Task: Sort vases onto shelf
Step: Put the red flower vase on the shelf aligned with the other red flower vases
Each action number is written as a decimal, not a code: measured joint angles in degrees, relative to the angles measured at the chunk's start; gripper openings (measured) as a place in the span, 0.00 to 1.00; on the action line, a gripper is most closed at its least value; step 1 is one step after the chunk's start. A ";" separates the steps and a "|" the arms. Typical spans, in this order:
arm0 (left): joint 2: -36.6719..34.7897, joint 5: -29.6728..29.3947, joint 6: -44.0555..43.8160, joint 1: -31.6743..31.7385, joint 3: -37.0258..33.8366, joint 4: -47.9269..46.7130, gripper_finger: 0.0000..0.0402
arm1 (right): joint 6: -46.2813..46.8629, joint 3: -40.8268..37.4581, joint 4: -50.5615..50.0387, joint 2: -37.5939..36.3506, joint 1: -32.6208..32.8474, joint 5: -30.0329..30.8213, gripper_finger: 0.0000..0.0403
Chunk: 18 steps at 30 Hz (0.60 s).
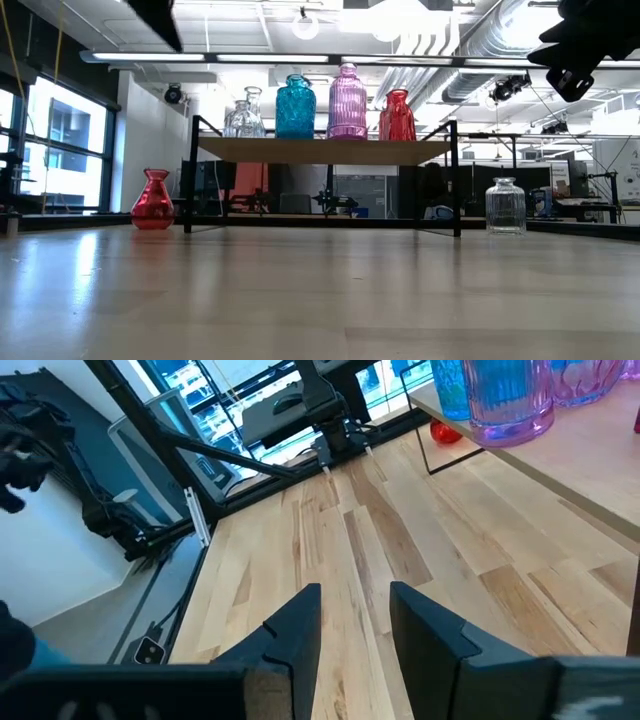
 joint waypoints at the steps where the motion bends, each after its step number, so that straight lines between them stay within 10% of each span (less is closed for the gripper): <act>1: -0.02 0.39 -0.02 0.90 0.00 -1.67 0.45 | 0.00 0.00 0.00 0.00 0.00 0.00 0.26; 18: -11.43 10.35 11.90 19.33 -15.99 6.32 0.45 | 0.00 0.00 -0.02 0.00 0.01 -0.07 0.26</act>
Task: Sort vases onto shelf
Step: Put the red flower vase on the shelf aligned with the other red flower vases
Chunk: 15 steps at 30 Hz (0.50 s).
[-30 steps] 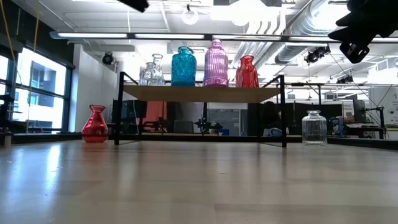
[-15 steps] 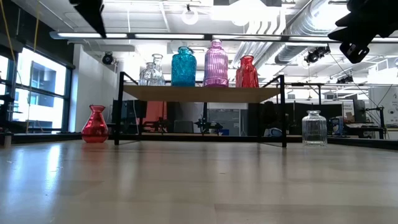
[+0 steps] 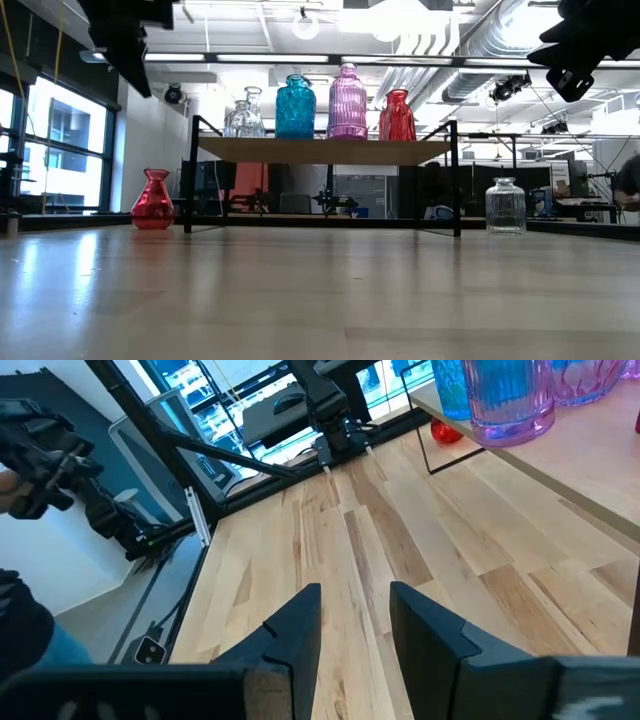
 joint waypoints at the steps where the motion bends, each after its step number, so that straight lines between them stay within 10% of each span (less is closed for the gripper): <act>1: 0.03 0.15 0.69 1.27 -0.65 0.87 0.45 | 0.01 0.00 0.00 0.00 -0.02 0.00 0.26; 15: 9.48 12.04 7.17 19.35 -2.31 6.67 0.45 | 0.02 0.00 0.00 -0.02 -0.02 -0.33 0.26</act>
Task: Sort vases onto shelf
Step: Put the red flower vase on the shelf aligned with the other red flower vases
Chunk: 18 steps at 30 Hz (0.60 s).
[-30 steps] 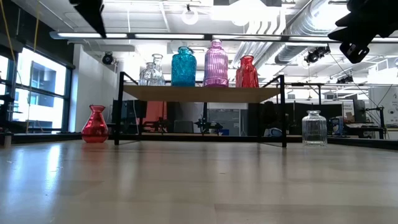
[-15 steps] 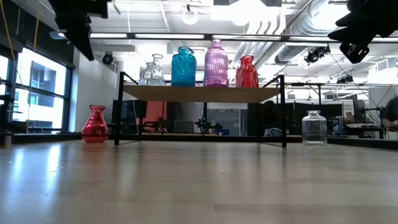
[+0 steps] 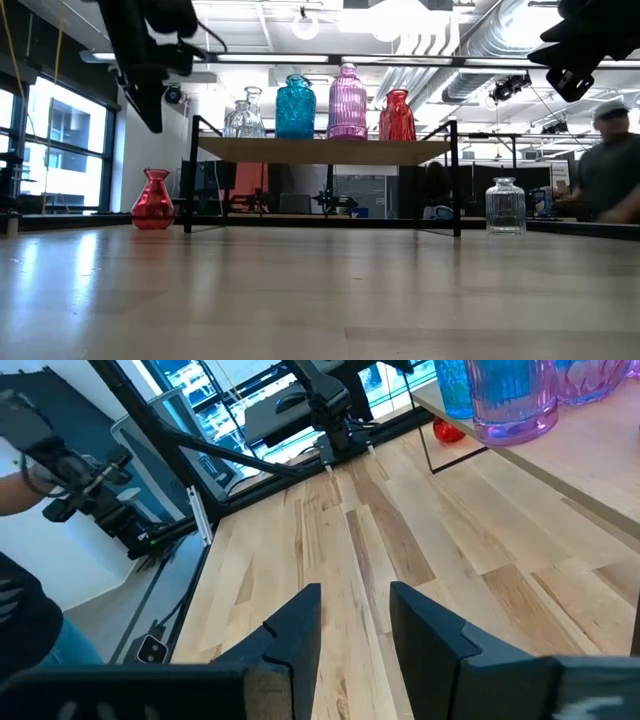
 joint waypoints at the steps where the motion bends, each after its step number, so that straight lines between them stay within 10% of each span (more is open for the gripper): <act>1: 0.78 1.47 0.33 0.99 0.00 0.24 0.45 | -0.02 0.00 0.02 0.00 0.02 0.01 0.26; 18: 9.67 5.64 3.61 8.11 0.02 1.78 0.45 | 0.00 0.00 0.02 0.01 0.00 0.15 0.26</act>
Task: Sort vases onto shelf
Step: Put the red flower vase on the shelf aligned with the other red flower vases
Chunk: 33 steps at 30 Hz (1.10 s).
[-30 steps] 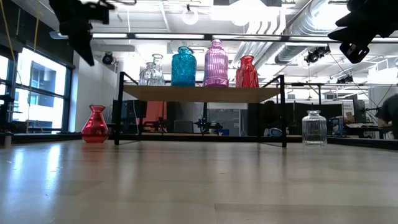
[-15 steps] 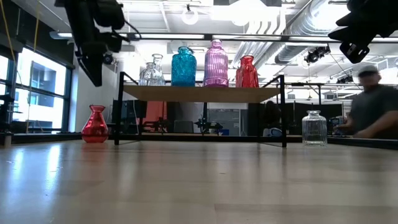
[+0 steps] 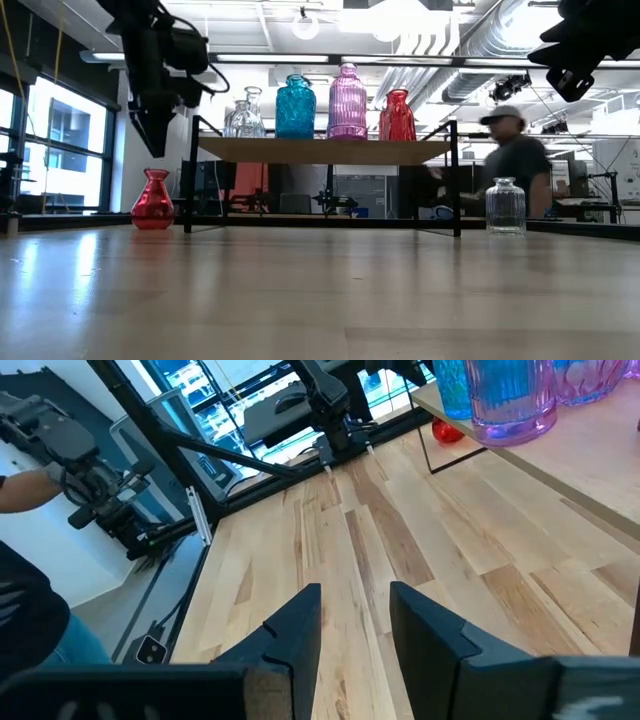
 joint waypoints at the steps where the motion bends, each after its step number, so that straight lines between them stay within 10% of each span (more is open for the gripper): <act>1: 0.60 0.23 0.17 0.14 0.00 -0.04 0.45 | 0.00 0.00 -0.01 -0.01 0.00 0.00 0.26; 21: 5.12 -1.93 0.48 0.92 -8.02 8.39 0.43 | -0.01 0.00 0.00 0.00 0.00 0.20 0.26; 33: 3.27 -5.61 0.29 0.93 -8.37 5.98 0.17 | -0.02 0.00 0.00 0.00 0.00 0.15 0.26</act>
